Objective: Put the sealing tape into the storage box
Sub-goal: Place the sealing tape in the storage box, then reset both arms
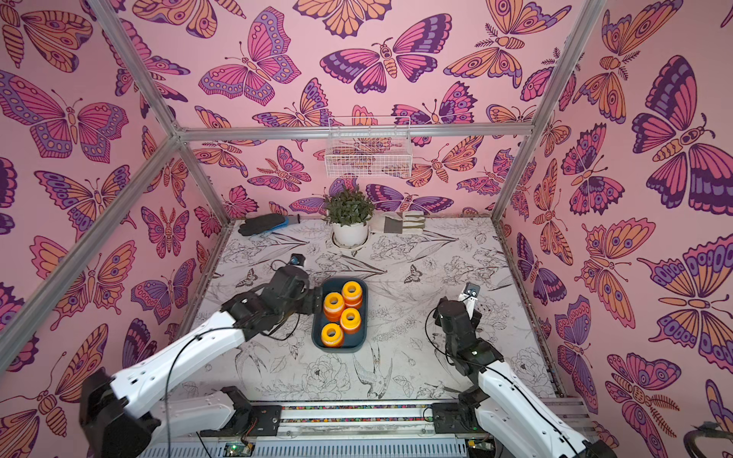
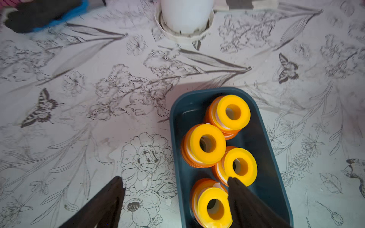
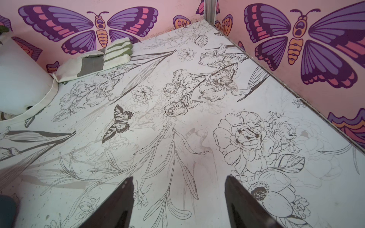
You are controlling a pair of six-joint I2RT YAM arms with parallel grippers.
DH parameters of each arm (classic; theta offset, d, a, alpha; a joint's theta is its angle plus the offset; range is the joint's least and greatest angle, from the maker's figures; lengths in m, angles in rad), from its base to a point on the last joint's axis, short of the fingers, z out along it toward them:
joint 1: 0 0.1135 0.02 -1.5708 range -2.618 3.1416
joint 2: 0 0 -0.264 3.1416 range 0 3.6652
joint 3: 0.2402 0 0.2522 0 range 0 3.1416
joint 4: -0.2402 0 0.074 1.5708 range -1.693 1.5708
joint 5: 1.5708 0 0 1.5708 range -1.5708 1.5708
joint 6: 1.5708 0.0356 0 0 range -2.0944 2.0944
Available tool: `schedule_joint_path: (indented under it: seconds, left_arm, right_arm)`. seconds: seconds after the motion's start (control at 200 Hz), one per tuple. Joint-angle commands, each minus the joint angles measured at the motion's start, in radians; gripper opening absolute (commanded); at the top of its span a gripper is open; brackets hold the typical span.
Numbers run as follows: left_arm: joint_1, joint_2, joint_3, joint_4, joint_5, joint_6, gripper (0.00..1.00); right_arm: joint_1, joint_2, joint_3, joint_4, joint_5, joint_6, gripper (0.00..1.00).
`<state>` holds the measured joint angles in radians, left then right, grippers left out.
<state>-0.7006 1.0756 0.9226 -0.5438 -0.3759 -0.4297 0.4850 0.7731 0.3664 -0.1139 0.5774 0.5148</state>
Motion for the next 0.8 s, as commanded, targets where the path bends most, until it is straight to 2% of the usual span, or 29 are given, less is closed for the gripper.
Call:
schedule_joint_path:
  seconds: [0.0,0.09,0.19,0.28,0.335,0.375,0.406,0.461,0.521,0.616,0.741,0.796]
  left_arm:
    - [0.007,-0.171,-0.136,0.107,-0.217,0.011,0.9]
    - [0.009,-0.303,-0.249,0.192,-0.362,0.058,0.92]
    - [0.018,-0.416,-0.373,0.337,-0.489,0.168,0.92]
    - [0.047,-0.487,-0.51,0.582,-0.523,0.344,0.93]
    - [0.076,-0.514,-0.581,0.726,-0.534,0.416,0.97]
    - [0.11,-0.521,-0.693,0.874,-0.525,0.465,0.97]
    - [0.127,-0.518,-0.726,0.957,-0.504,0.513,0.98]
    - [0.171,-0.506,-0.8,1.079,-0.453,0.526,1.0]
    - [0.234,-0.478,-0.83,1.093,-0.372,0.521,1.0]
    - [0.345,-0.386,-0.82,1.075,-0.292,0.445,1.0]
    - [0.473,-0.188,-0.786,1.128,-0.164,0.396,1.0]
    - [0.514,-0.089,-0.766,1.17,-0.101,0.392,1.0]
  right_arm:
    - [-0.006,0.026,0.059,0.052,-0.038,-0.073,0.76]
    - [-0.006,0.034,0.09,0.085,-0.017,-0.139,0.76]
    - [-0.01,0.042,0.085,0.196,0.027,-0.256,0.79]
    - [-0.044,0.074,0.075,0.298,0.04,-0.336,0.84]
    - [-0.084,0.101,0.067,0.341,0.032,-0.354,0.89]
    - [-0.126,0.132,0.059,0.361,0.026,-0.352,0.95]
    - [-0.147,0.146,0.052,0.371,0.023,-0.345,0.97]
    - [-0.188,0.172,0.033,0.393,0.01,-0.34,0.98]
    - [-0.216,0.198,-0.002,0.462,-0.01,-0.361,0.99]
    - [-0.231,0.236,-0.053,0.596,-0.026,-0.4,0.99]
    - [-0.254,0.337,-0.105,0.777,-0.014,-0.428,1.0]
    - [-0.265,0.412,-0.131,0.911,-0.021,-0.439,1.0]
